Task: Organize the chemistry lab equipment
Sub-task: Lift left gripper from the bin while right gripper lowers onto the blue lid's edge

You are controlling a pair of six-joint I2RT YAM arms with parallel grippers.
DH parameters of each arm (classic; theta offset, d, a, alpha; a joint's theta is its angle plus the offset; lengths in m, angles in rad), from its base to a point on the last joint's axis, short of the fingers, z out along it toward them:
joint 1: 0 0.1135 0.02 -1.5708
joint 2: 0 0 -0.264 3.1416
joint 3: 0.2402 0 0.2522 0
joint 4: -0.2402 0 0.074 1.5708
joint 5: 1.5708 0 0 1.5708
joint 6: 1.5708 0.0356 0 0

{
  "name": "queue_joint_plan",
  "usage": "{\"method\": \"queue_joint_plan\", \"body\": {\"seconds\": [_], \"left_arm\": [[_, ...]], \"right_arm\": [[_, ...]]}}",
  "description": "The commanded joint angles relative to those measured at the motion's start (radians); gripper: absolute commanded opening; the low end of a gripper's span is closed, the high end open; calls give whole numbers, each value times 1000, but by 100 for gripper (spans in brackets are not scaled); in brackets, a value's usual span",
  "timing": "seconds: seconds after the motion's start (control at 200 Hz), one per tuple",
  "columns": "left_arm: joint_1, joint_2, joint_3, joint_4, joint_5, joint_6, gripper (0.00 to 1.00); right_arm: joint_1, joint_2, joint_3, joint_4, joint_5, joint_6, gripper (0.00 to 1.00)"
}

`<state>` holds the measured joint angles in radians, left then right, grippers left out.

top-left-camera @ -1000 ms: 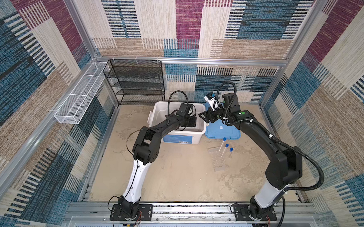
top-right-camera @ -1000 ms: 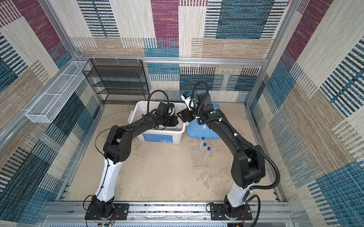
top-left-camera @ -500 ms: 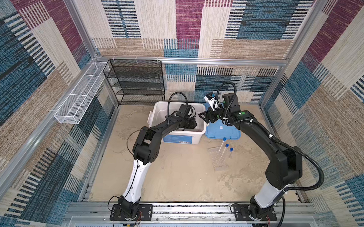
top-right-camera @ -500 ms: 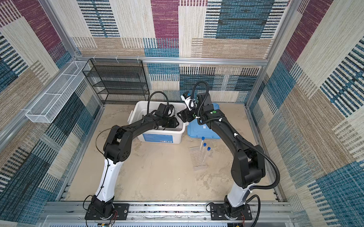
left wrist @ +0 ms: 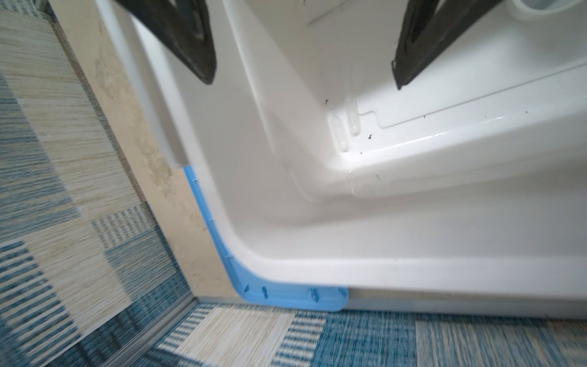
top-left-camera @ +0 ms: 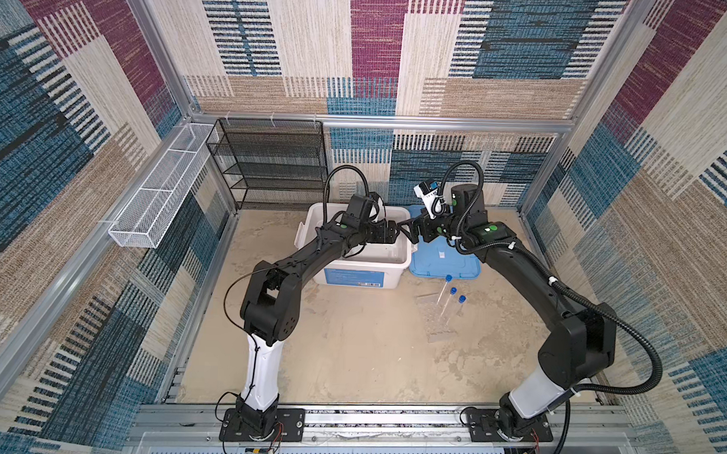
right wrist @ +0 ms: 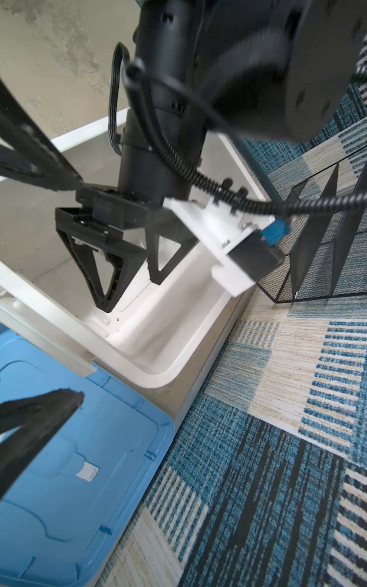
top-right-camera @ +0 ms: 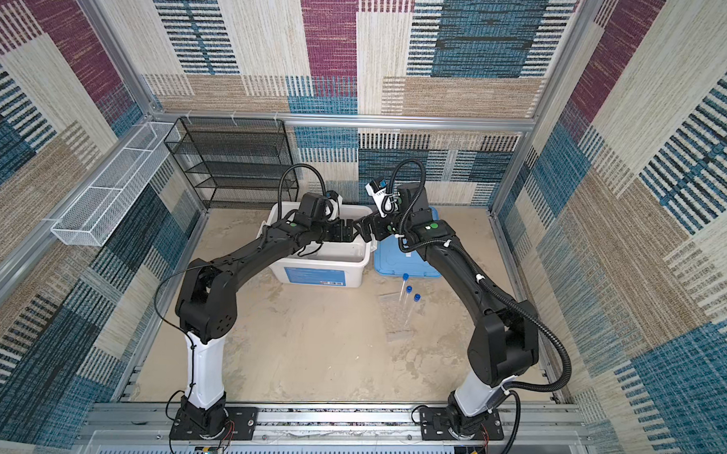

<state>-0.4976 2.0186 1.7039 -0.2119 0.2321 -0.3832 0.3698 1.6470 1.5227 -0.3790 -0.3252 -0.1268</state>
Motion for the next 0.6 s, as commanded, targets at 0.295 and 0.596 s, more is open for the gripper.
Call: {"method": "queue_joint_plan", "body": {"seconds": [0.295,0.596], "left_arm": [[2,-363,-242,139,31,-74,99],[-5,-575,-396,130,157,-103,99]], "right_arm": [[-30,-154,-98,148,70,155,99],[-128,-171,-151,151,71,213,99]]}}
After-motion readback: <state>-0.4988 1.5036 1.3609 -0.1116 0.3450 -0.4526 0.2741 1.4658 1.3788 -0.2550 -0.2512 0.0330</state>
